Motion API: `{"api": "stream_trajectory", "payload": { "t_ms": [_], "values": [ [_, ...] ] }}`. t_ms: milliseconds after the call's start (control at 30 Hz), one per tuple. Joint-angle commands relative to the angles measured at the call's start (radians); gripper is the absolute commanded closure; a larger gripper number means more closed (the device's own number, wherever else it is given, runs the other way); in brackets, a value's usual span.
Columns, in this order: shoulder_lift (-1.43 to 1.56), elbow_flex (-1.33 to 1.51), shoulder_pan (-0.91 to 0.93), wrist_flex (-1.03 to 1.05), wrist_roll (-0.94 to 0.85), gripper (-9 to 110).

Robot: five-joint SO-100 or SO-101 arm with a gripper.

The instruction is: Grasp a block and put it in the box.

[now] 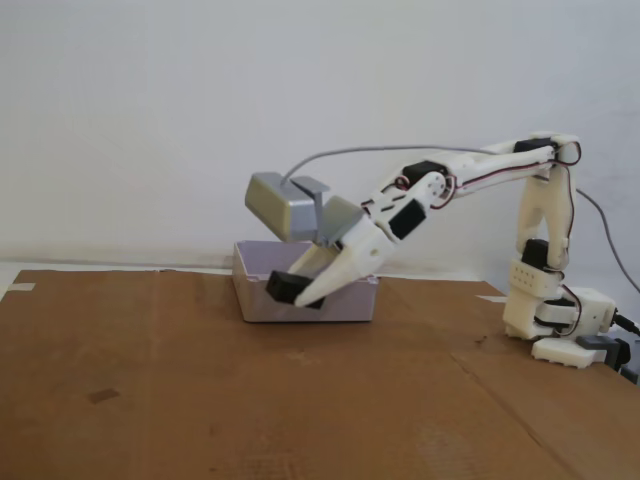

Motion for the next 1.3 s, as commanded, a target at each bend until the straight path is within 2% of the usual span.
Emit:
{"api": "stream_trajectory", "payload": {
  "t_ms": [0, 600, 1267],
  "values": [
    [0.181, -0.055, 0.080, -0.021, -0.009, 98],
    [0.206, -0.058, 0.350, -0.035, -0.008, 98],
    [0.207, -0.064, 0.480, -0.035, -0.008, 98]
  ]
}}
